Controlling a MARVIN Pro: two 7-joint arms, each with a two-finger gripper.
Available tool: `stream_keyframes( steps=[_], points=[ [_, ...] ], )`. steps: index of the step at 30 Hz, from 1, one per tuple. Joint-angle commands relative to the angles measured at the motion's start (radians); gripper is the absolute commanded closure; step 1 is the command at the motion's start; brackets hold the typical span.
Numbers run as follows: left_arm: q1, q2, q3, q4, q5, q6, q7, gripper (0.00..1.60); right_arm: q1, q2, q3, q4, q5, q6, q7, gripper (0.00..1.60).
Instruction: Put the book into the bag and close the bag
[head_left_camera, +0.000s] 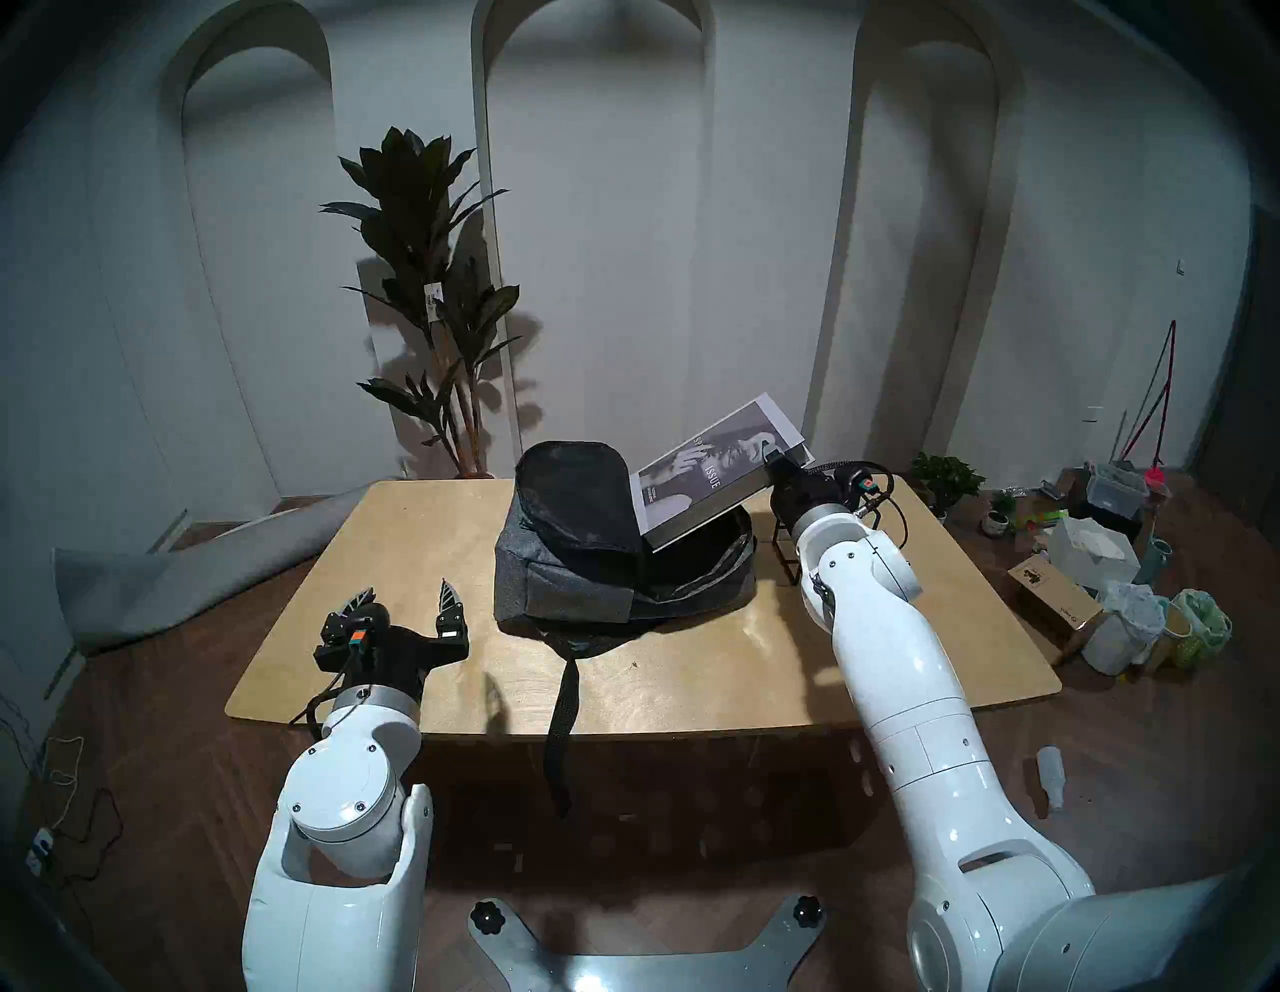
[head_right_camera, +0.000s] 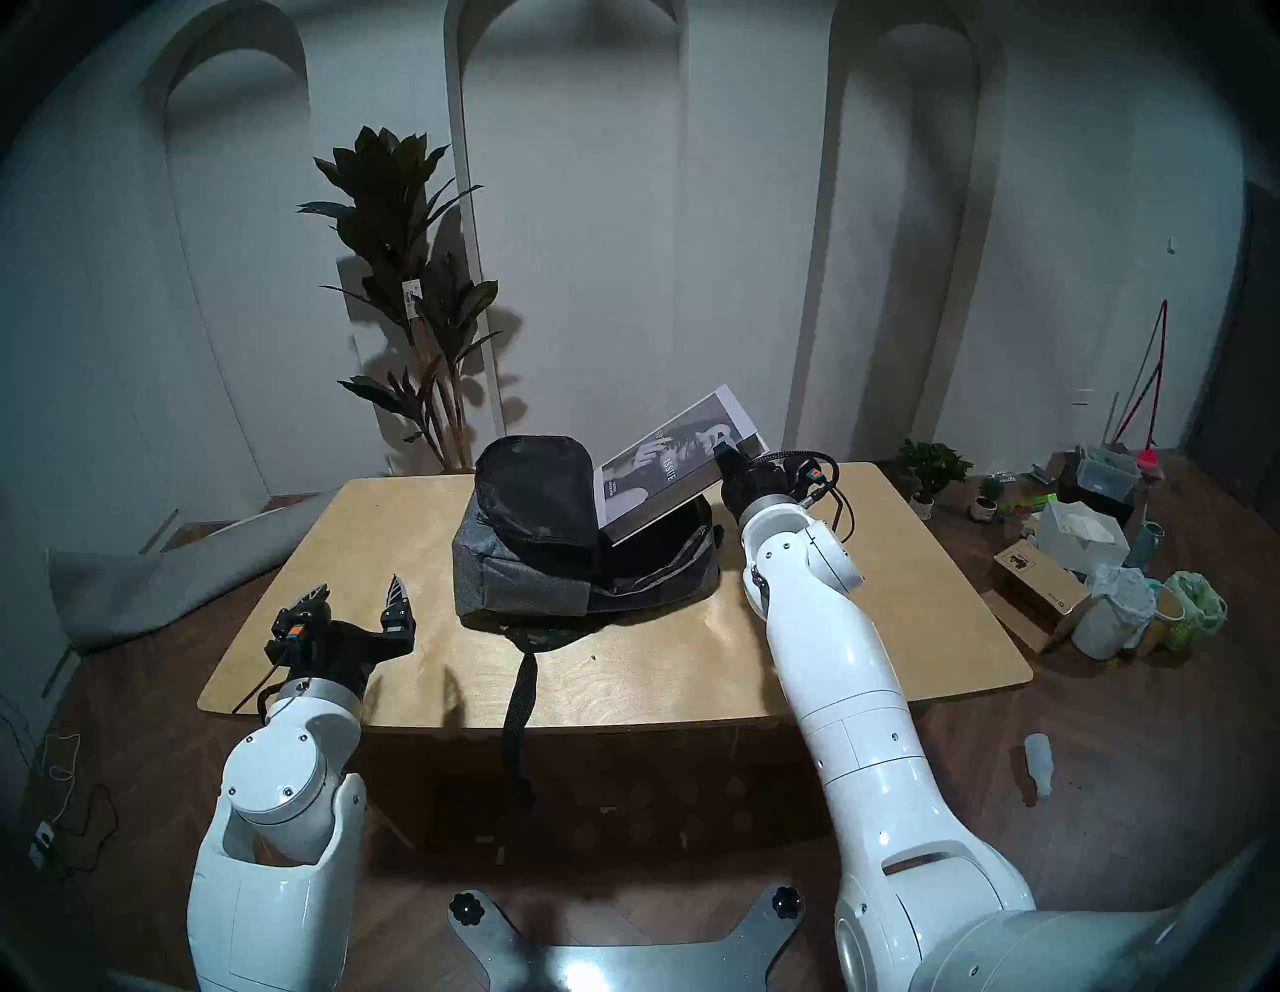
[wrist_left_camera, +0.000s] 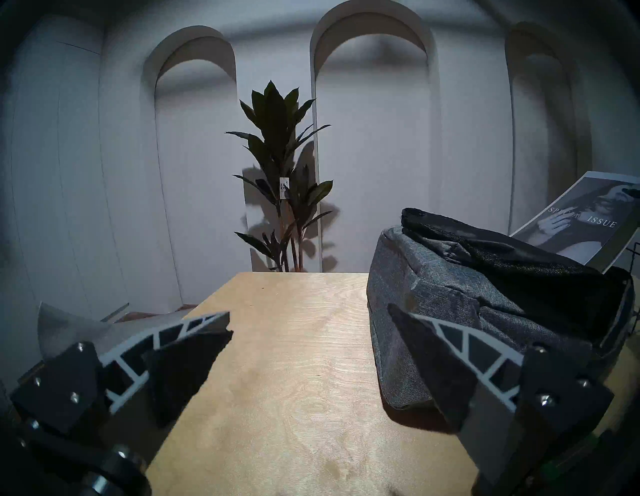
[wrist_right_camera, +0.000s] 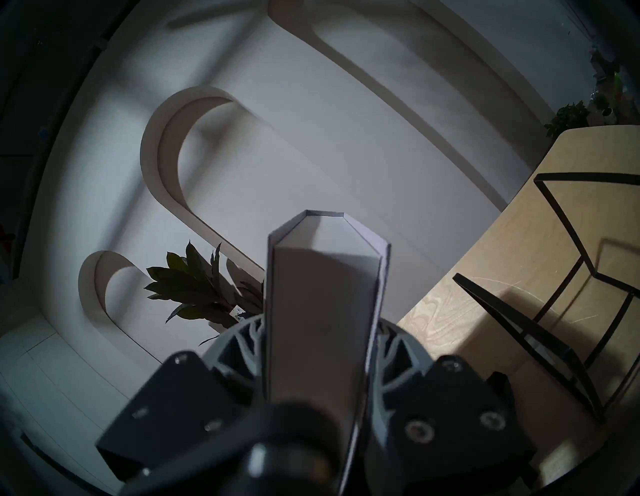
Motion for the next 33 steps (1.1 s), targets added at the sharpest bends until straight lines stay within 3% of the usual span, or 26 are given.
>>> stream_keyframes(
  steps=[1, 14, 33],
  points=[
    [-0.013, -0.002, 0.0, -0.014, 0.001, -0.008, 0.005, 0.0, 0.036, -0.014, -0.014, 0.009, -0.002, -0.014, 0.026, 1.6],
    [-0.004, -0.003, 0.001, -0.019, 0.002, -0.007, 0.024, 0.0, 0.028, -0.03, -0.033, 0.05, 0.013, -0.006, 0.047, 1.6],
    [0.0, 0.003, 0.006, -0.023, 0.001, -0.006, 0.036, 0.0, -0.019, -0.034, -0.073, 0.038, 0.04, 0.034, 0.03, 1.6]
  ],
)
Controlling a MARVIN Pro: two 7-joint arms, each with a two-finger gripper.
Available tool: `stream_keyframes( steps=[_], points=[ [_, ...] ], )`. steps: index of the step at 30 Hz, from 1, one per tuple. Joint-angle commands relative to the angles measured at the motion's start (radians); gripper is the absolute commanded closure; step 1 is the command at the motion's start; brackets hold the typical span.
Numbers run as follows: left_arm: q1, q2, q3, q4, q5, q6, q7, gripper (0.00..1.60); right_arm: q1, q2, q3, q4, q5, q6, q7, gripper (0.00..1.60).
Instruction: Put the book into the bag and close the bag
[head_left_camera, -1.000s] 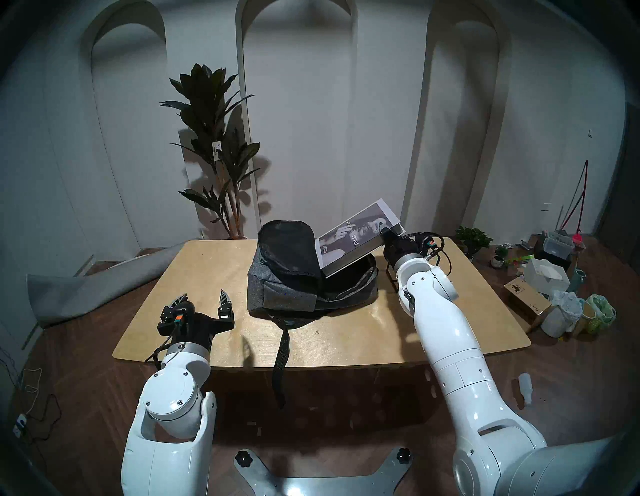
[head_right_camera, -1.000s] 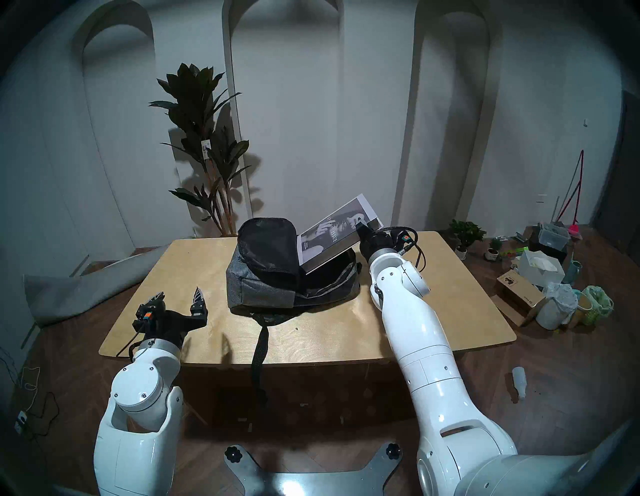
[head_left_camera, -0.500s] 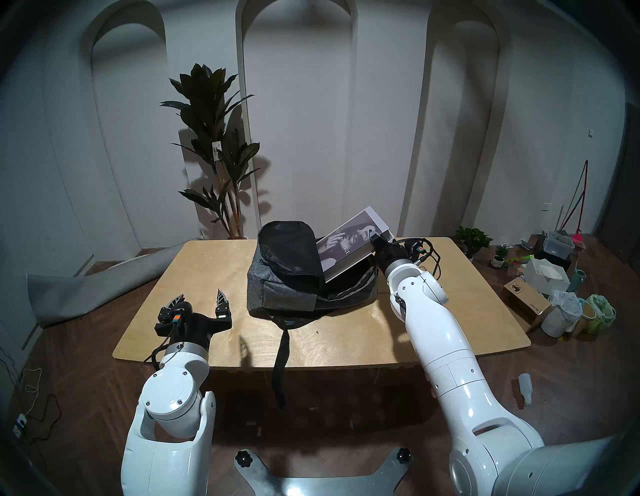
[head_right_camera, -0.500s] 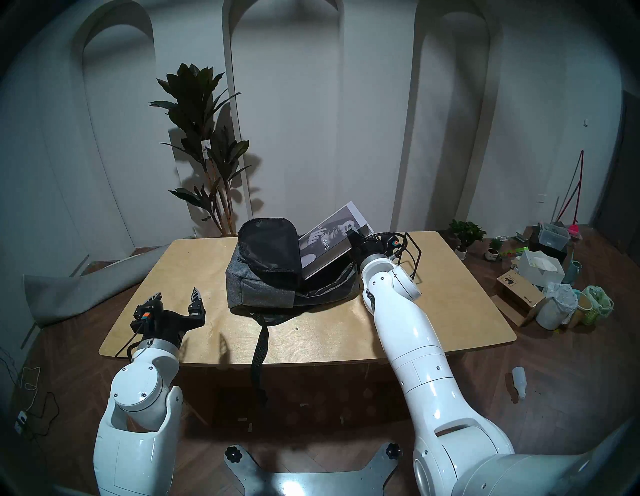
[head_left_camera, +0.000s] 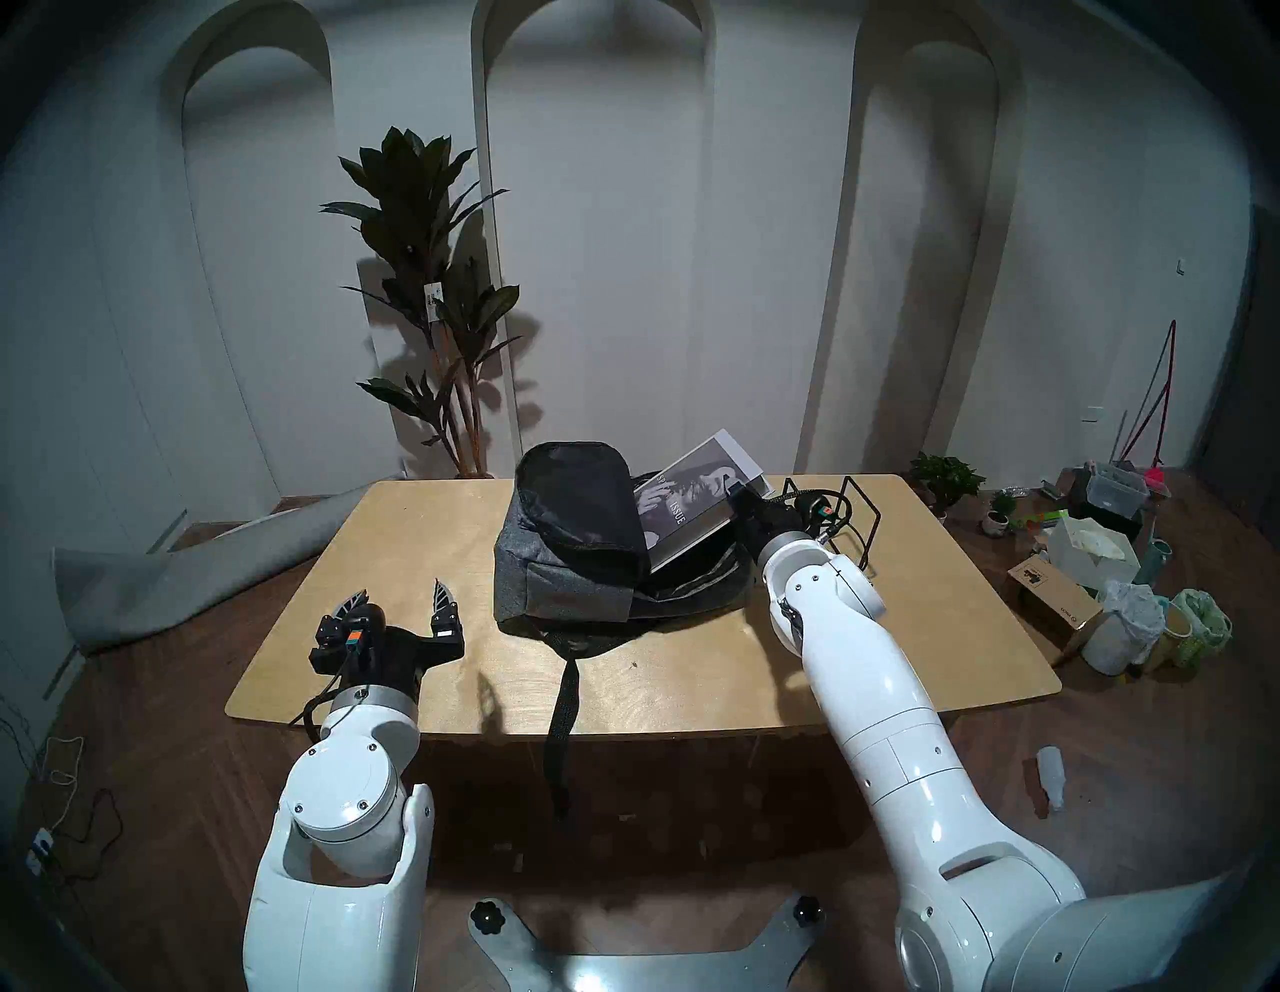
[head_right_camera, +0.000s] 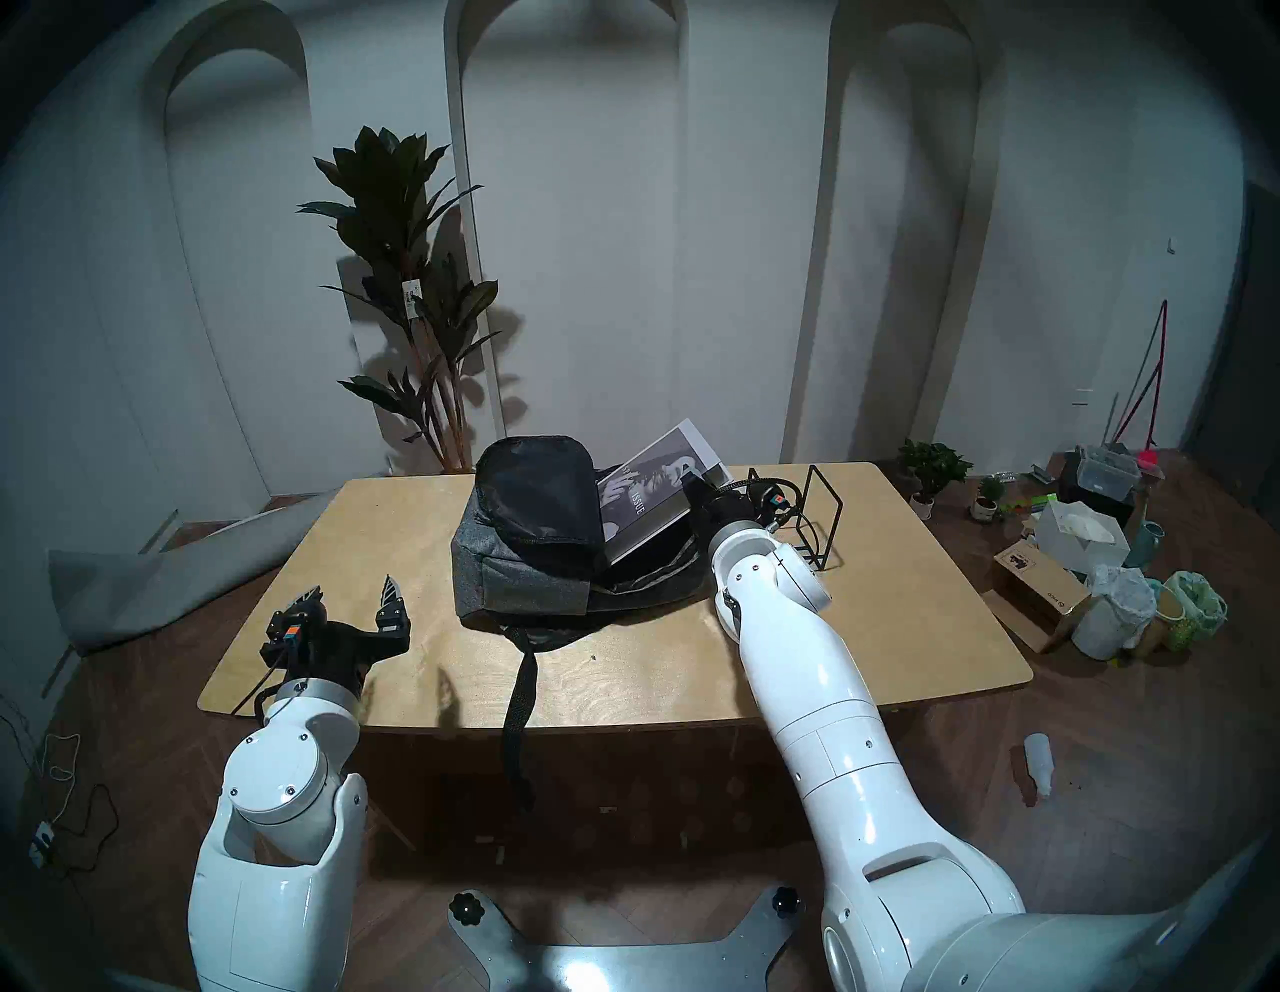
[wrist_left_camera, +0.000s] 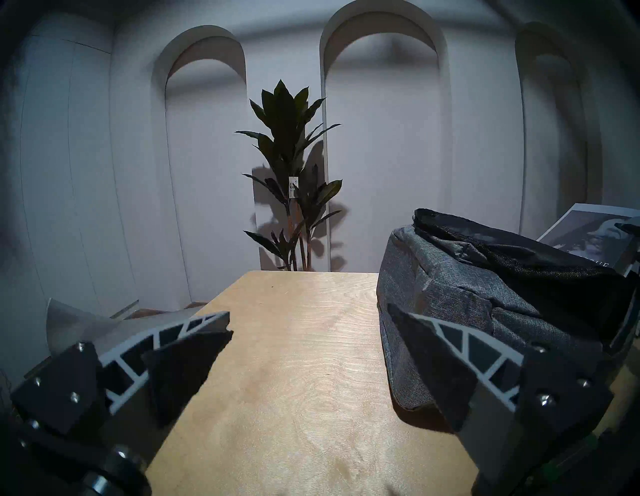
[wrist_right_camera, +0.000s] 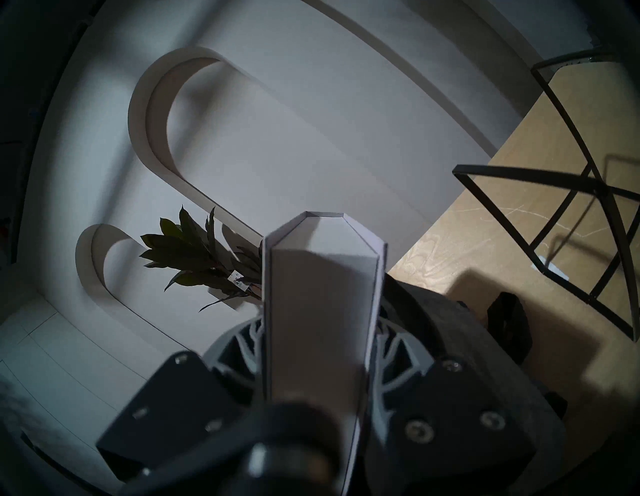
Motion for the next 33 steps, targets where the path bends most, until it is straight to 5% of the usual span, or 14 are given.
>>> stream_keyframes(
  steps=[1, 27, 33],
  points=[
    [-0.002, 0.002, 0.0, -0.023, 0.001, -0.006, -0.002, 0.0, -0.004, -0.011, -0.012, -0.03, 0.003, 0.004, 0.005, 1.6],
    [0.002, 0.005, -0.009, -0.027, -0.005, -0.011, 0.003, 0.0, 0.023, -0.052, -0.086, 0.061, -0.017, 0.0, -0.029, 1.6],
    [0.003, 0.003, -0.011, -0.026, -0.007, -0.013, 0.003, 0.0, 0.022, -0.055, -0.086, 0.053, 0.007, 0.055, -0.066, 1.6]
  ],
)
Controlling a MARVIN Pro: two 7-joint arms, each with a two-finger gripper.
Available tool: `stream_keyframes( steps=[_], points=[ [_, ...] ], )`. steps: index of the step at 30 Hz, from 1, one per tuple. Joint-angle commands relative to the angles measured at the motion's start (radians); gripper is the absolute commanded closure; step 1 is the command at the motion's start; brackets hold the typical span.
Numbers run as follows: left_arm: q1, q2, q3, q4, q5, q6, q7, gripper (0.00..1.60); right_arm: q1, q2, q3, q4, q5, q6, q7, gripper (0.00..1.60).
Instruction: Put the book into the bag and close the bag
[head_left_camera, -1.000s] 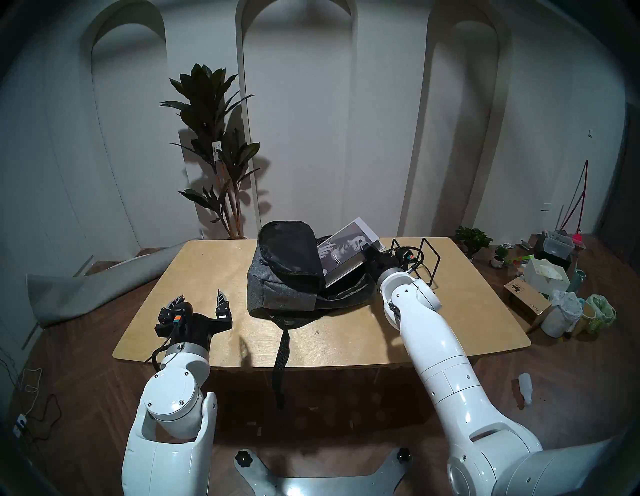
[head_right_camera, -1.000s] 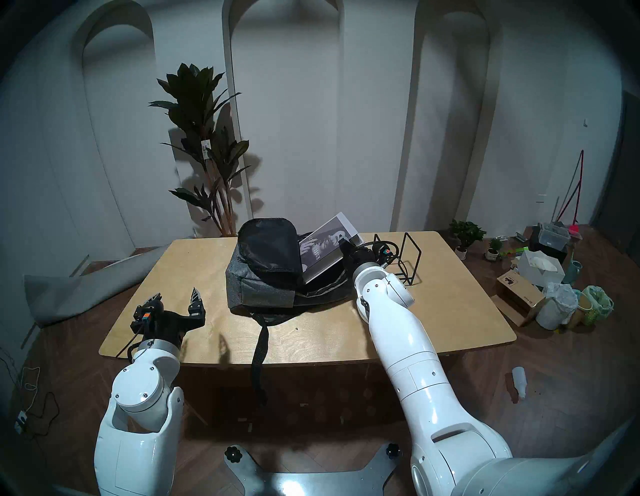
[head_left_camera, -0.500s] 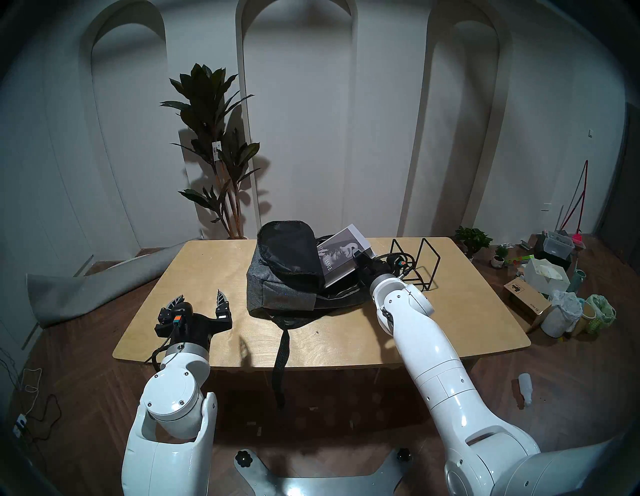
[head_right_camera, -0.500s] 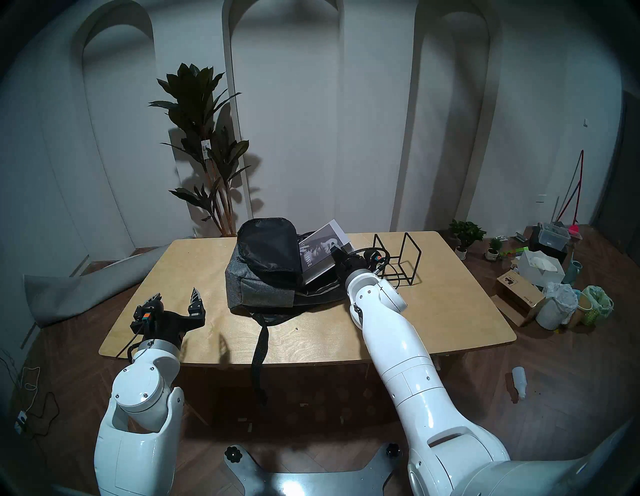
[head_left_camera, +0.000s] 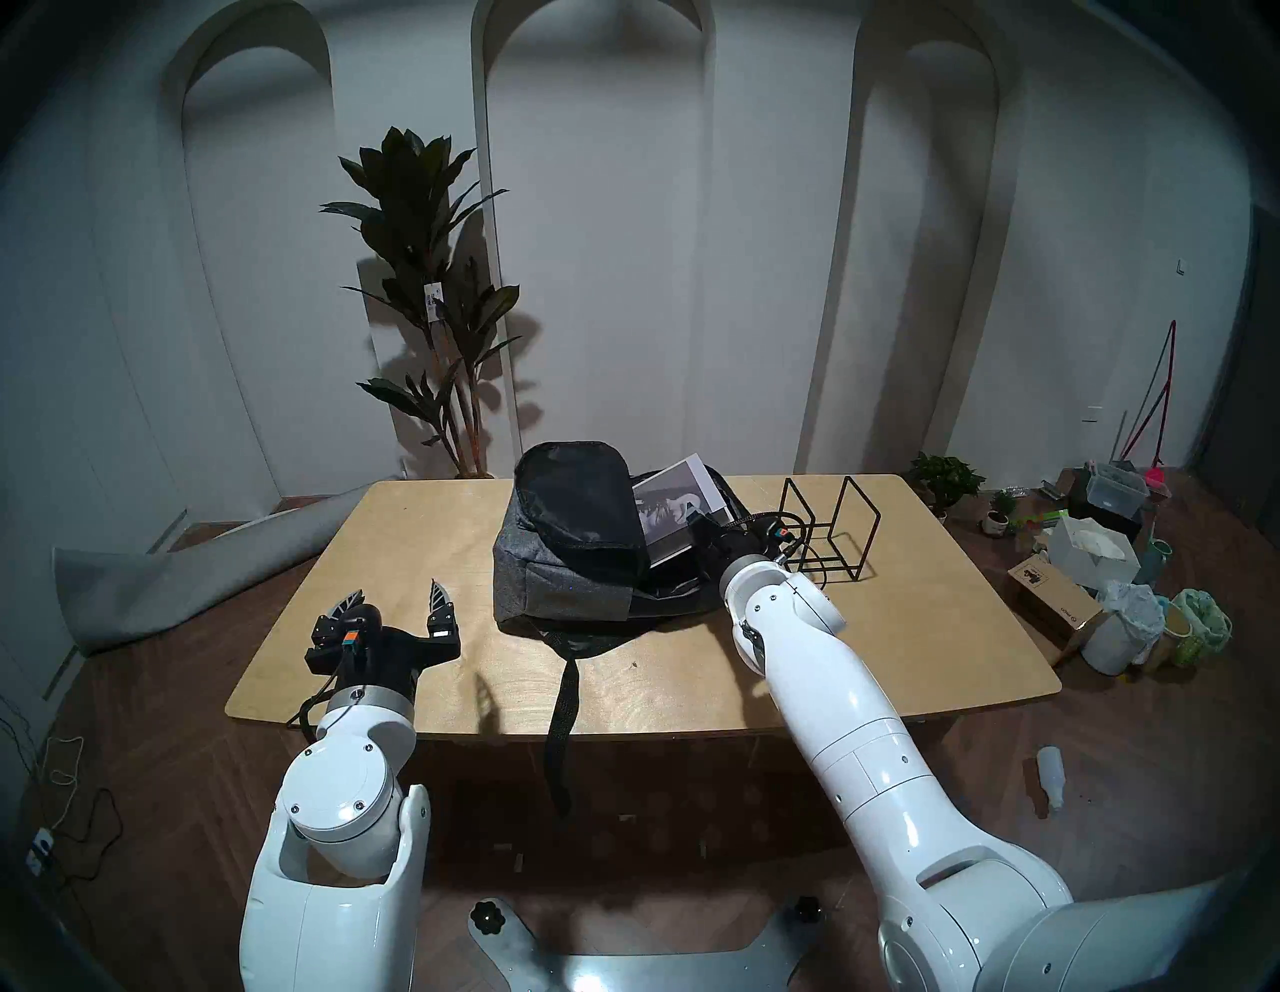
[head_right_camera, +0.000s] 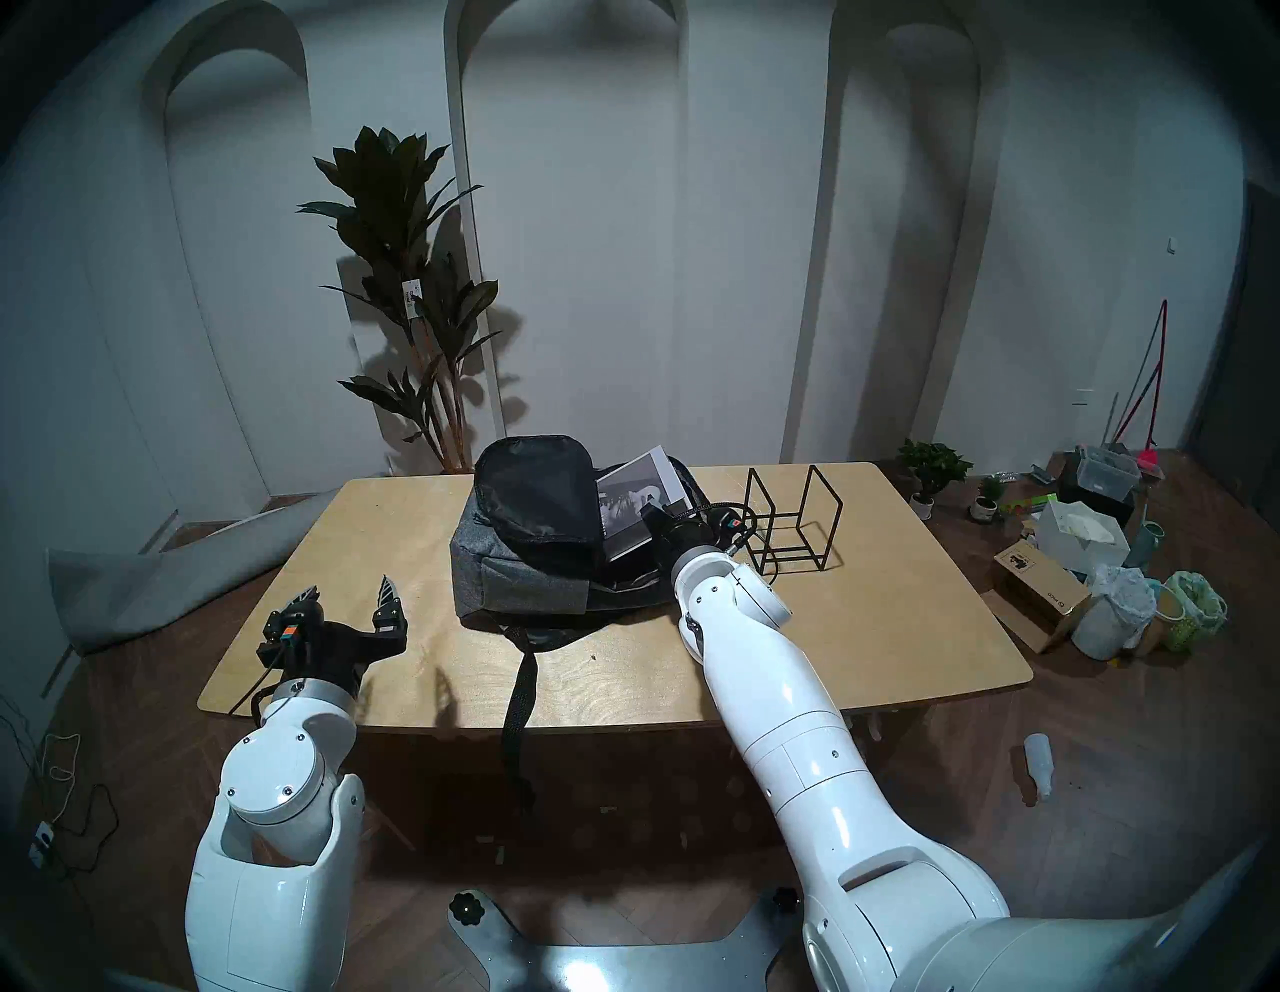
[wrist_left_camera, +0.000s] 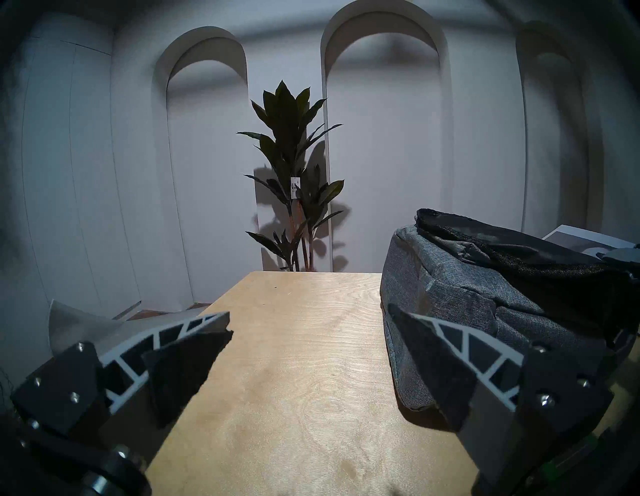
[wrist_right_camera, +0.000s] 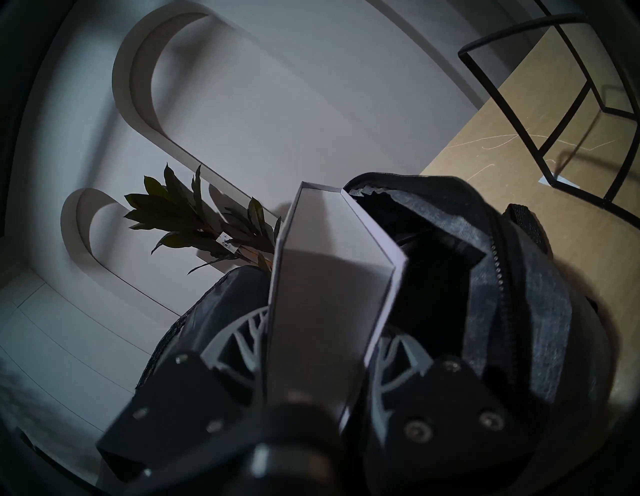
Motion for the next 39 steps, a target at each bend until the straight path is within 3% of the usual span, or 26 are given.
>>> stream_keyframes(
  steps=[1, 18, 19, 20, 22, 23, 24, 39],
  points=[
    [0.0, -0.003, -0.002, -0.023, -0.005, -0.011, 0.0, 0.0, 0.012, -0.014, -0.009, -0.023, 0.02, 0.065, -0.048, 1.6],
    [-0.007, 0.001, -0.003, -0.021, -0.01, -0.013, -0.001, 0.0, 0.051, -0.021, -0.025, 0.015, 0.029, 0.08, -0.122, 1.6],
    [-0.007, 0.001, -0.003, -0.021, -0.01, -0.013, -0.001, 0.0, 0.058, -0.027, -0.023, 0.024, 0.035, 0.083, -0.137, 1.41],
    [-0.008, 0.001, -0.002, -0.021, -0.01, -0.013, -0.001, 0.0, 0.062, -0.026, -0.026, 0.027, 0.032, 0.081, -0.138, 1.35],
    [-0.008, 0.0, -0.002, -0.022, -0.009, -0.012, 0.001, 0.0, 0.067, -0.026, -0.027, 0.028, 0.034, 0.085, -0.146, 1.0],
    [-0.008, 0.0, -0.001, -0.022, -0.008, -0.012, 0.001, 0.0, 0.068, -0.026, -0.027, 0.028, 0.034, 0.085, -0.148, 0.27],
    [-0.008, 0.0, -0.001, -0.023, -0.007, -0.011, 0.002, 0.0, 0.069, -0.025, -0.026, 0.025, 0.035, 0.087, -0.15, 0.0],
    [-0.005, -0.001, 0.006, -0.029, -0.003, -0.009, 0.004, 0.0, 0.046, -0.013, 0.021, -0.135, 0.082, 0.159, -0.248, 0.0]
  ],
)
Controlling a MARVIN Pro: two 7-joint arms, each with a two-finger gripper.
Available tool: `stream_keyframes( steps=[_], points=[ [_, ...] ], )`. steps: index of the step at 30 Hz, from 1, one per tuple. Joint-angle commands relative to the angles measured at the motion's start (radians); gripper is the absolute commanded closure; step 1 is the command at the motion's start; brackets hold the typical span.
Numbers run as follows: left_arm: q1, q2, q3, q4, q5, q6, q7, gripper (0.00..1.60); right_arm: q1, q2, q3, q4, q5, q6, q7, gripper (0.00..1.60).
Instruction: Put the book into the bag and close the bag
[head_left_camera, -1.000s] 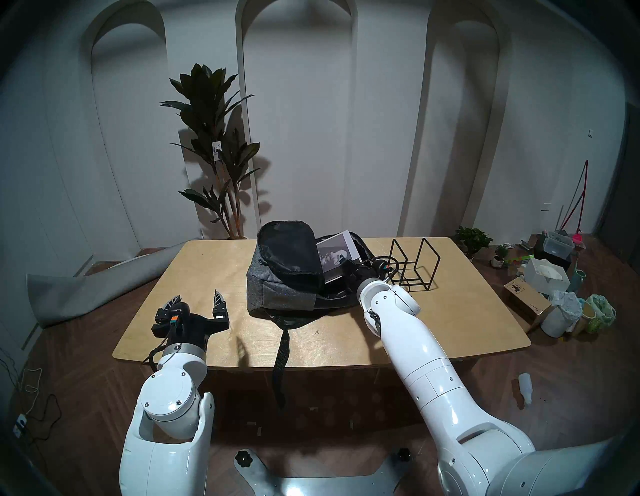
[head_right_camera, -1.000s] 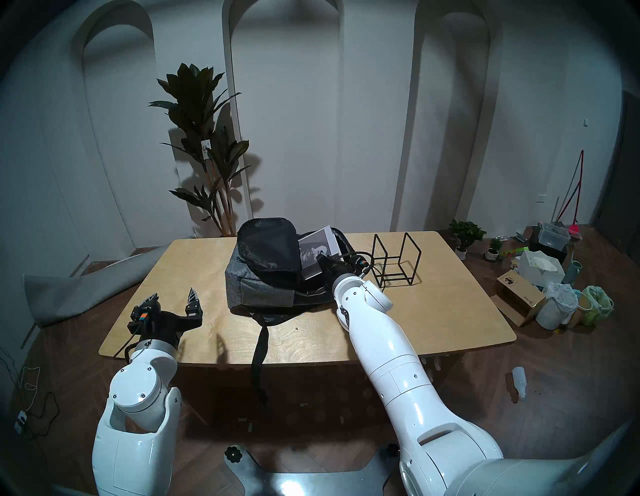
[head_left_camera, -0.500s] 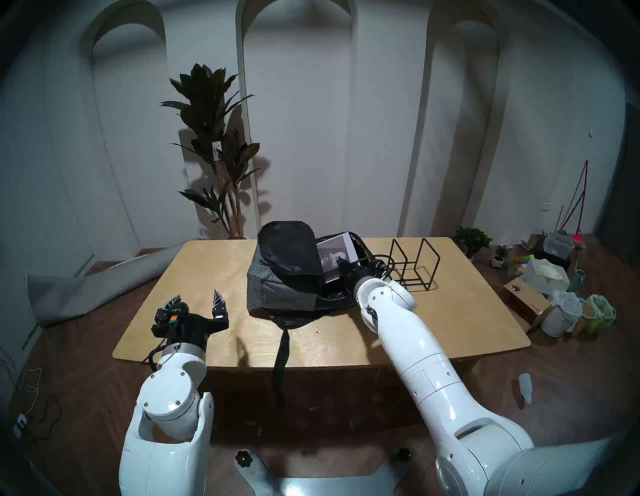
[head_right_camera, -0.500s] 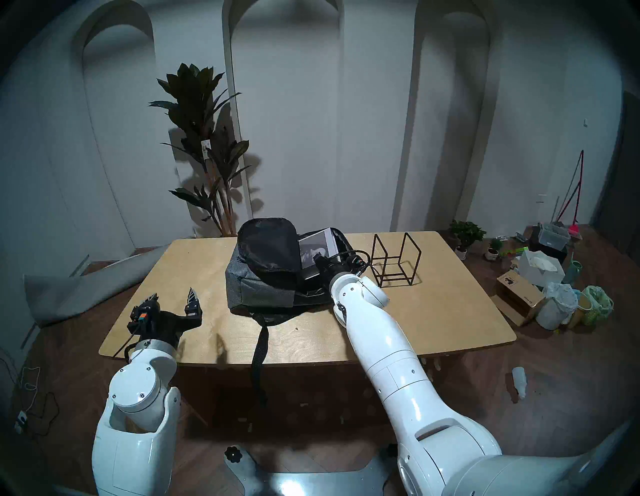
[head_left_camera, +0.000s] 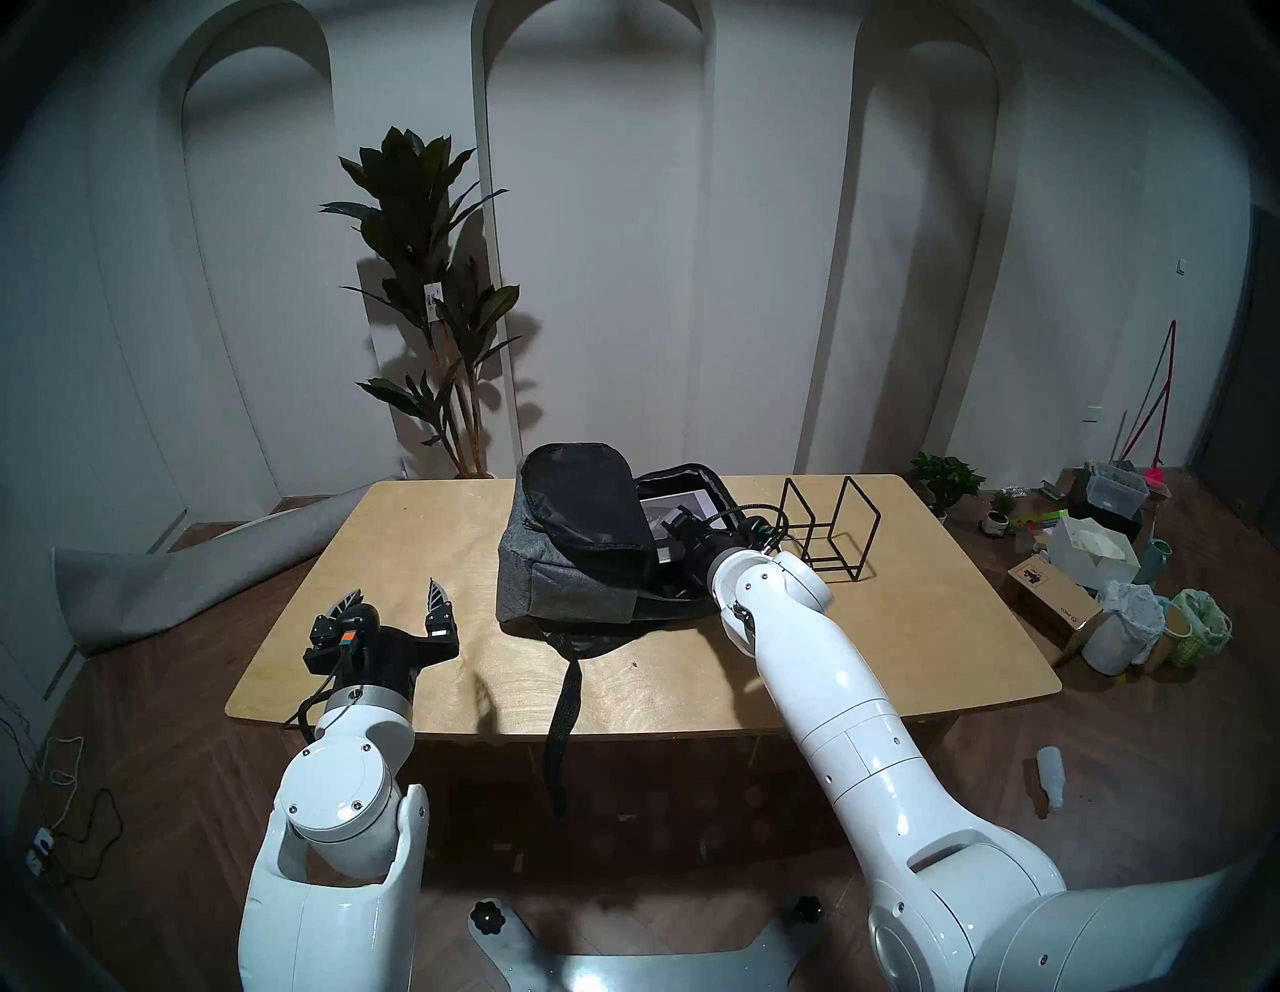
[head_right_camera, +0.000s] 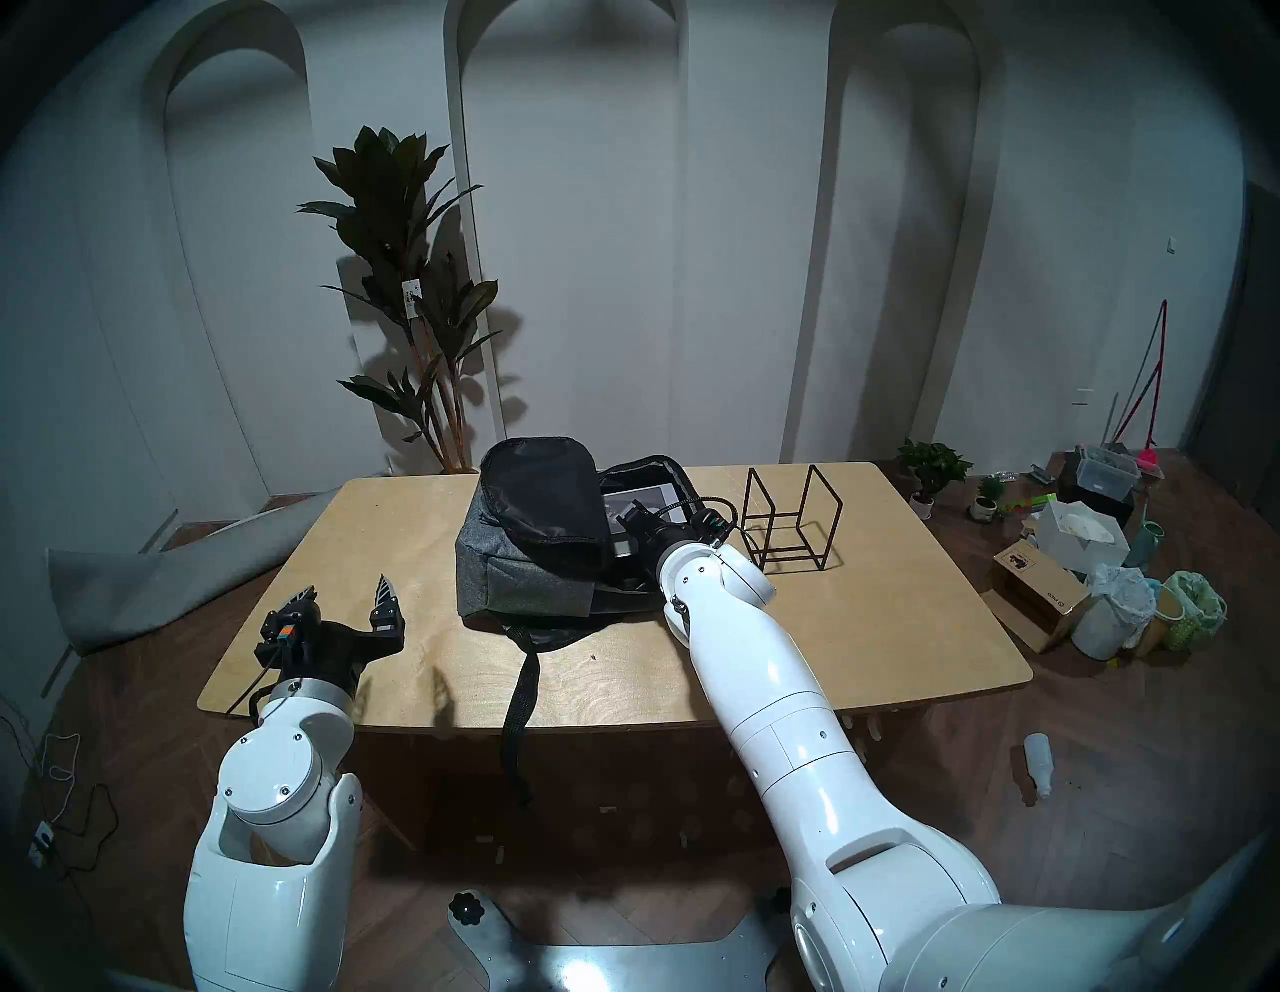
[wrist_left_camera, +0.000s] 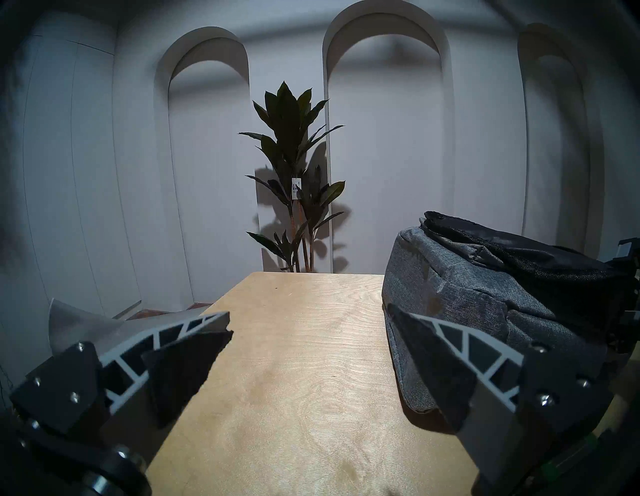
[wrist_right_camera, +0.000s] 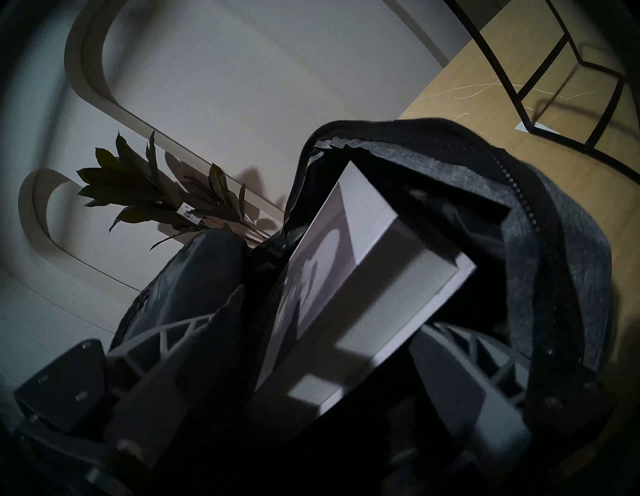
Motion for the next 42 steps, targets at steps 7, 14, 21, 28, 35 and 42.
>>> stream_keyframes(
  steps=[7, 14, 21, 28, 35, 42],
  points=[
    [-0.004, -0.003, 0.012, -0.03, 0.006, -0.006, 0.004, 0.0, -0.015, 0.016, 0.035, -0.188, 0.038, 0.087, -0.113, 0.0],
    [-0.003, -0.002, 0.016, -0.031, 0.007, -0.008, 0.005, 0.0, -0.053, 0.026, 0.046, -0.27, 0.066, 0.143, -0.171, 0.0],
    [-0.005, -0.002, 0.016, -0.054, 0.003, -0.013, 0.006, 0.0, -0.057, 0.065, 0.099, -0.367, 0.1, 0.162, -0.146, 0.0],
    [-0.061, -0.001, 0.022, -0.089, -0.002, -0.011, 0.005, 0.0, -0.011, 0.185, 0.155, -0.442, 0.014, 0.13, -0.095, 0.0],
    [-0.149, -0.012, 0.066, -0.104, -0.019, 0.016, -0.004, 0.0, -0.032, 0.258, 0.247, -0.521, -0.074, 0.096, -0.075, 0.0],
    [-0.216, -0.019, 0.138, -0.081, -0.036, 0.082, -0.025, 0.0, -0.082, 0.345, 0.334, -0.579, -0.171, 0.065, -0.042, 0.0]
  ],
)
